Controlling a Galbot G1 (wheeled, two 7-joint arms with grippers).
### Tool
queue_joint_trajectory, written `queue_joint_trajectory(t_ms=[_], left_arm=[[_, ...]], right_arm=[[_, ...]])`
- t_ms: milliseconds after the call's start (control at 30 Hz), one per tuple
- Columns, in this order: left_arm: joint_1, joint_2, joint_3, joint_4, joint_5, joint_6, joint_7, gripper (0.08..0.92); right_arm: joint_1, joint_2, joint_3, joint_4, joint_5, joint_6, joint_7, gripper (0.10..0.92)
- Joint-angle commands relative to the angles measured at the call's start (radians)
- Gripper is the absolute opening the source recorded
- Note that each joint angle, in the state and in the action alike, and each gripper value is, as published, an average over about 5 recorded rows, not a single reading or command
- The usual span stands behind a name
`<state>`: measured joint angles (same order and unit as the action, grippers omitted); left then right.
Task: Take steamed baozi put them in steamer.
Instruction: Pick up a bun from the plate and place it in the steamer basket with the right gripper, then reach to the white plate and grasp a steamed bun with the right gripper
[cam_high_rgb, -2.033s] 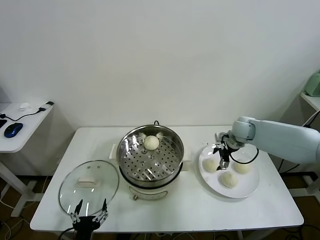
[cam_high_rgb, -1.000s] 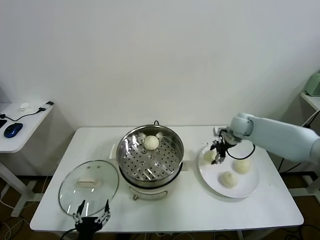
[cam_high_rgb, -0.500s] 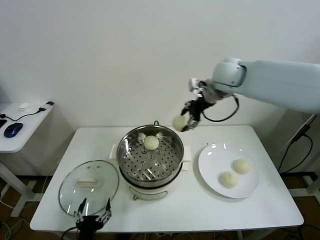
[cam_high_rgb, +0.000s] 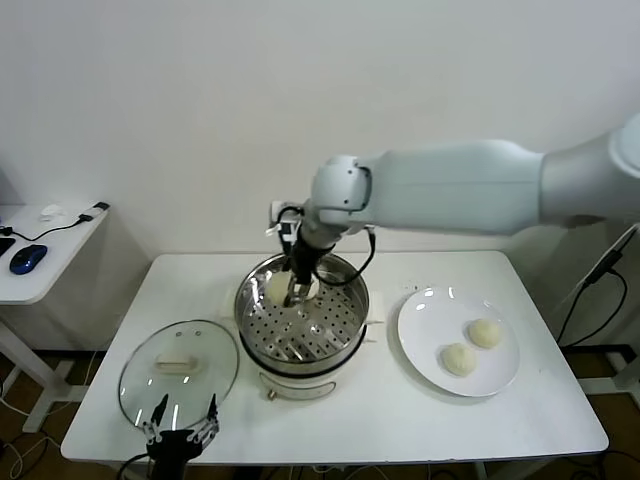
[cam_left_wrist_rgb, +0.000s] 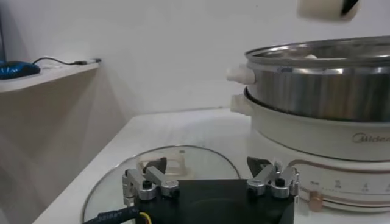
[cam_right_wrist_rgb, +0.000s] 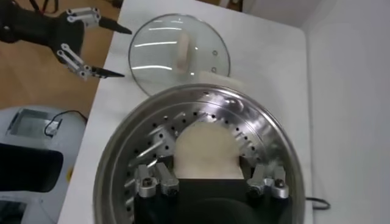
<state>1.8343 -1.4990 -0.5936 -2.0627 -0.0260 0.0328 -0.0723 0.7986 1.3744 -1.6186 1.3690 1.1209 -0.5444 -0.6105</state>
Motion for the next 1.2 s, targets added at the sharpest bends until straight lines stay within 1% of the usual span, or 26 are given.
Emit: queue_joint_trajectory(t_ms=[33,400,500,667,733,833,967,1100,1200], left_arm=[[0.001,-0.001,0.0,-0.003,-0.001,0.0,0.0,0.823],[-0.005,-0.003,0.001,0.008,-0.004,-0.001,-0.002,0.823],[-0.007,-0.002,0.0,0.011,-0.005,-0.002,-0.003,0.823],[-0.012,-0.002,-0.001,0.016,-0.006,-0.003,-0.003,0.823],[-0.013,-0.003,0.0,0.017,-0.007,-0.002,-0.003,0.823],[-0.015,-0.003,0.0,0.017,-0.007,-0.002,-0.003,0.823],[-0.016,-0.004,0.0,0.016,-0.007,0.0,-0.003,0.823],[-0.014,-0.001,-0.005,0.013,-0.007,0.002,-0.002,0.823],[-0.012,0.0,-0.007,0.012,-0.007,0.004,-0.001,0.823]], right_arm=[[-0.153,0.1,0.004,-0.129,-0.06,-0.032,0.052,0.704],[-0.218,0.119,0.038,-0.191,-0.089,-0.025,0.059,0.704],[-0.221,0.122,0.036,-0.197,-0.094,-0.022,0.059,0.715],[-0.217,0.114,0.044,-0.201,-0.098,0.006,0.051,0.798],[-0.2,0.103,0.05,-0.193,-0.096,0.028,0.029,0.814],[-0.131,0.067,0.025,-0.164,-0.095,0.099,-0.05,0.821],[0.016,-0.029,-0.038,-0.095,-0.09,0.219,-0.217,0.823],[0.174,-0.201,-0.118,-0.002,-0.084,0.3,-0.381,0.823],[0.291,-0.355,-0.227,0.08,-0.112,0.343,-0.444,0.822]])
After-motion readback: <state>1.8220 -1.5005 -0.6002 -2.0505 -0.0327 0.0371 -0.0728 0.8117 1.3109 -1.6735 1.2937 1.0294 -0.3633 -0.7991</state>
